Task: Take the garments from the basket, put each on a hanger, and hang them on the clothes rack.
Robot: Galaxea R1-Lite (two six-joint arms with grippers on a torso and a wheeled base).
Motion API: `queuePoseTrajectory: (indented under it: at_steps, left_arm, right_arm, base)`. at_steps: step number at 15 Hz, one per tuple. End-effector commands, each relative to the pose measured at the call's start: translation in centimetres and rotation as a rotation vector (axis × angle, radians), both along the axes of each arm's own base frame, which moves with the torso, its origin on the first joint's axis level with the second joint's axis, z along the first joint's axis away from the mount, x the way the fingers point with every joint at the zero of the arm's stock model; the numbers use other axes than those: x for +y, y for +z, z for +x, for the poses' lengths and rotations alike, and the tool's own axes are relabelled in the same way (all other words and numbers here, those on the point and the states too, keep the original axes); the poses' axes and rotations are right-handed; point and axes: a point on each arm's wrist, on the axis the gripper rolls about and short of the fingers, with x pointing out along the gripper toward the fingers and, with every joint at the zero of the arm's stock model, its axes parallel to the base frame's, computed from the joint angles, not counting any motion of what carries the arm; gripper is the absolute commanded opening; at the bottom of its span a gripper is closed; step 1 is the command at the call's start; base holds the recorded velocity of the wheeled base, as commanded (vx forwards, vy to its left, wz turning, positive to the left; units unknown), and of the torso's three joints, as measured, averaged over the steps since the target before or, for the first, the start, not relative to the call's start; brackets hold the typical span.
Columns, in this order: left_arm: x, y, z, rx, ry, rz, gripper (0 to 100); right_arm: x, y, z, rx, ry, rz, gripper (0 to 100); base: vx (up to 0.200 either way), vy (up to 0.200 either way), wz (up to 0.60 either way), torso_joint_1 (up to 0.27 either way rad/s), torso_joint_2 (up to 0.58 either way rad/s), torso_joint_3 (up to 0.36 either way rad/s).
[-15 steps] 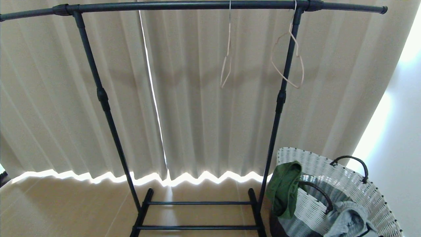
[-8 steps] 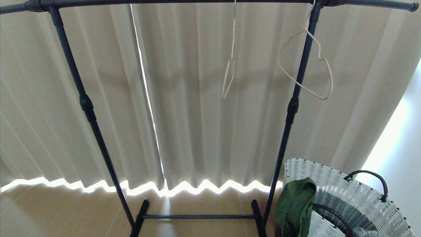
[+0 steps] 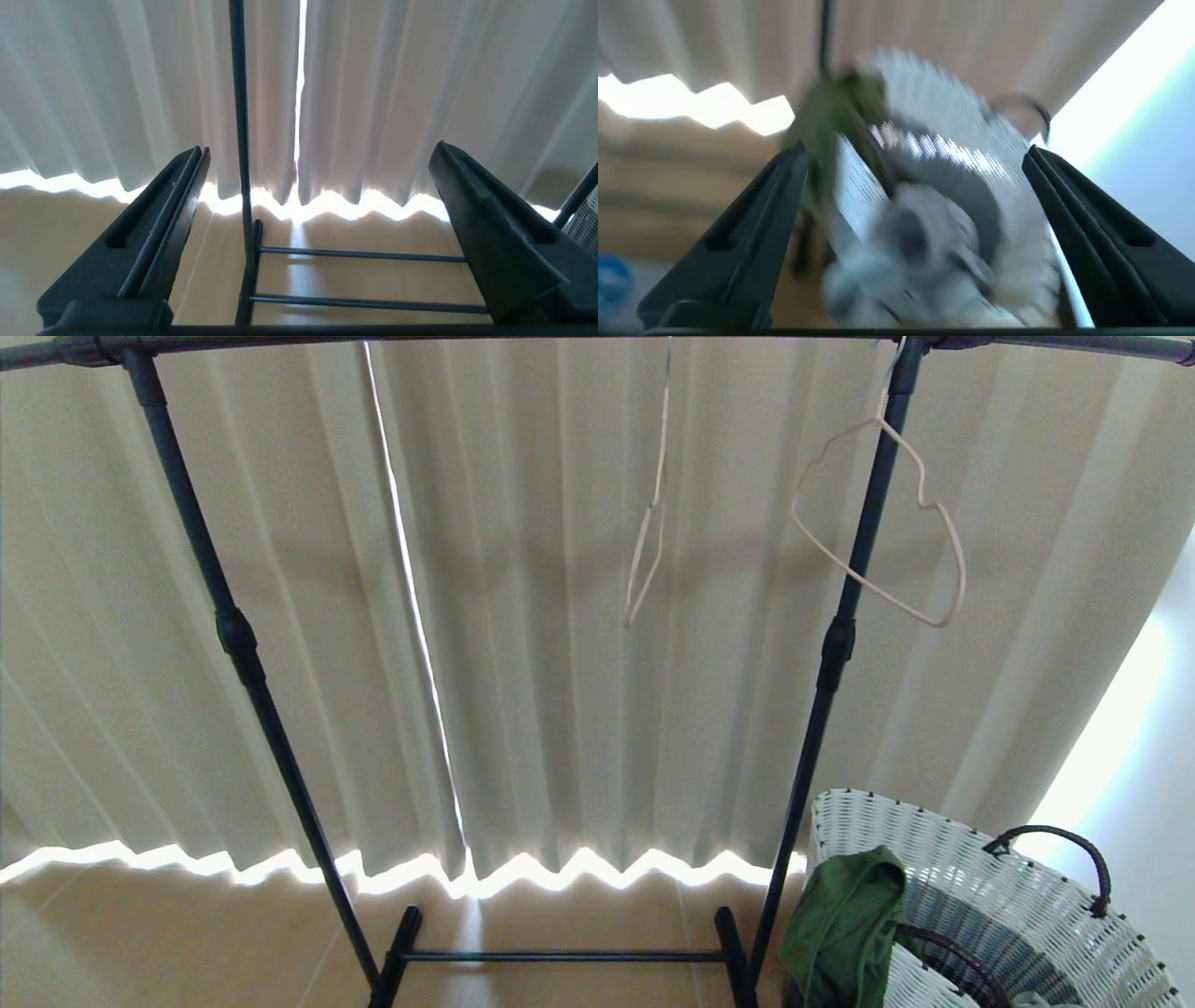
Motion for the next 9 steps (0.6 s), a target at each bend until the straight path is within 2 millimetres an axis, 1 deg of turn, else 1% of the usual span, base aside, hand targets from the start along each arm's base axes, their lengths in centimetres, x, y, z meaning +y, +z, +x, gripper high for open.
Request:
queuePoseTrajectory:
  at_steps: [1,2,3,4,5,6,7,9]
  left_arm:
    - [0.0,0.0,0.0,0.000,0.001,0.000,100]
    - [0.0,0.0,0.0,-0.002,0.001,-0.001,100]
    - [0.0,0.0,0.0,-0.002,0.001,-0.001,100]
    - [0.0,0.0,0.0,-0.002,0.001,-0.001,100]
    - [0.0,0.0,0.0,-0.002,0.001,0.000,100]
    - [0.0,0.0,0.0,-0.002,0.001,-0.001,100]
    - [0.0,0.0,0.0,-0.002,0.002,-0.001,100]
    - [0.0,0.0,0.0,-0.002,0.004,-0.003,100]
  right_arm:
    - [-0.3,1.0,4.0,0.335,-0.080,-0.175,100]
    - [-0.4,0.9,5.0,0.426,-0.091,-0.262,100]
    - [-0.6,0.6,5.6,0.499,-0.101,-0.332,100]
    - [-0.8,0.2,6.7,0.618,-0.091,-0.434,100]
    - [-1.0,-0.1,7.4,0.688,-0.064,-0.487,100]
    - [-1.3,-0.7,8.6,0.777,-0.032,-0.531,100]
    - [-1.6,-1.2,9.4,0.829,-0.022,-0.547,100]
    - [-2.0,-1.9,10.5,0.884,-0.017,-0.547,100]
  base:
    - [0.000,0.000,0.00,0.000,0.00,0.000]
    - [0.000,0.000,0.00,0.000,0.00,0.000]
    - [0.000,0.000,0.00,0.000,0.00,0.000]
    - [0.000,0.000,0.00,0.000,0.00,0.000]
    - [0.000,0.000,0.00,0.000,0.00,0.000]
    - [0.000,0.000,0.00,0.000,0.00,0.000]
    - [0.000,0.000,0.00,0.000,0.00,0.000]
    - [0.000,0.000,0.00,0.000,0.00,0.000]
